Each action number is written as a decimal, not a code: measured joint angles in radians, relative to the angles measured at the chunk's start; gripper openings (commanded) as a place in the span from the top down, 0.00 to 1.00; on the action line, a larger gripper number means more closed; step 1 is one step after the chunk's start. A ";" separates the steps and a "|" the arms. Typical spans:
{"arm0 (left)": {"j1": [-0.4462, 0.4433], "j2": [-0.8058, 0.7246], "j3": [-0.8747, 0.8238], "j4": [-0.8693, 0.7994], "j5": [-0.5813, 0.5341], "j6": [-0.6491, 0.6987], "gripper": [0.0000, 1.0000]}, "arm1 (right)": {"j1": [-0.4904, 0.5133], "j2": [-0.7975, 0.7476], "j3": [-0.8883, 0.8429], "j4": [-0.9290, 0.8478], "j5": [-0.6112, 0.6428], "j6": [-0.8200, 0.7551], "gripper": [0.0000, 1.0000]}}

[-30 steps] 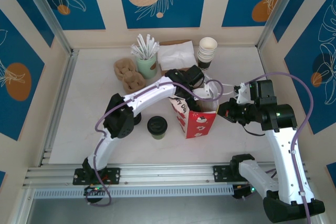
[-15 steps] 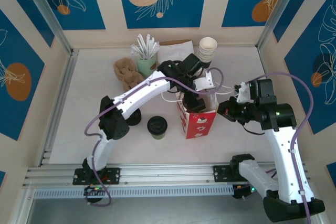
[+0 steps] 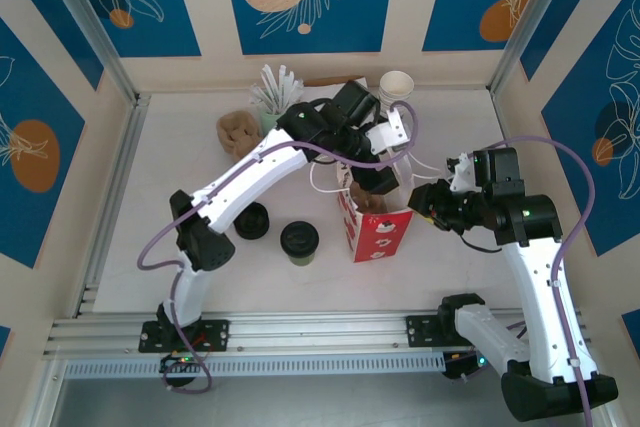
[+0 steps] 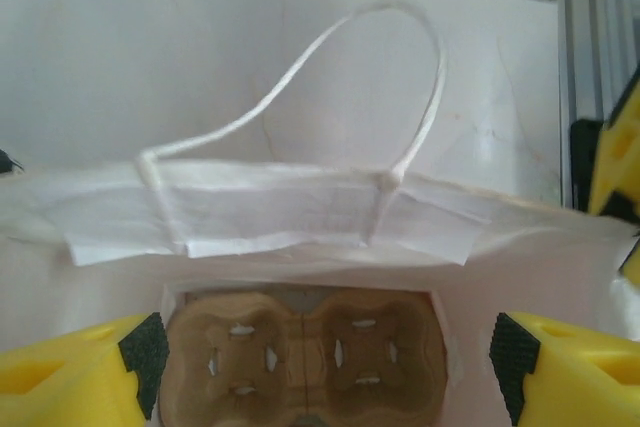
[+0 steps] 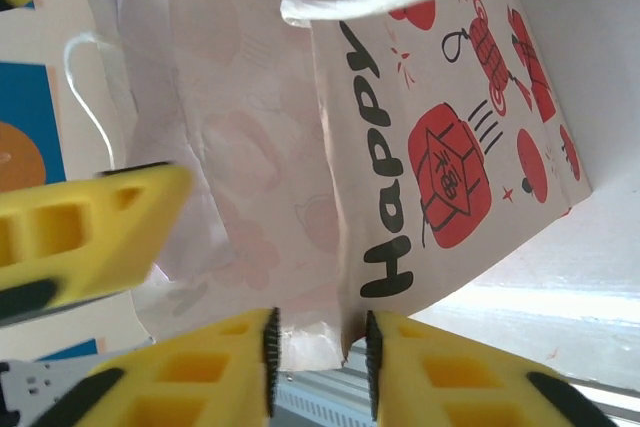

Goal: Pack the takeout coffee

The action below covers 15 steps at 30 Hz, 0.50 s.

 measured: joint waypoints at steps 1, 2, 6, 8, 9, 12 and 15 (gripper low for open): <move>0.000 -0.011 0.004 0.009 -0.007 -0.013 0.15 | 0.000 0.005 0.002 -0.002 0.001 -0.009 0.55; 0.000 -0.027 0.005 0.019 -0.016 -0.029 0.15 | 0.000 0.011 0.008 -0.008 0.005 -0.018 0.52; 0.000 -0.096 0.006 0.042 -0.073 -0.075 0.15 | -0.005 0.063 0.098 -0.049 0.050 -0.078 0.48; 0.000 -0.138 0.005 0.050 -0.103 -0.093 0.15 | -0.012 0.088 0.174 -0.061 0.075 -0.115 0.48; 0.000 -0.163 -0.004 0.058 -0.119 -0.103 0.14 | -0.014 0.097 0.207 -0.063 0.085 -0.129 0.48; 0.001 -0.261 -0.077 0.091 -0.157 -0.122 0.14 | -0.017 0.131 0.323 -0.064 0.116 -0.178 0.48; 0.006 -0.356 -0.168 0.113 -0.196 -0.142 0.13 | -0.017 0.185 0.409 -0.048 0.127 -0.219 0.48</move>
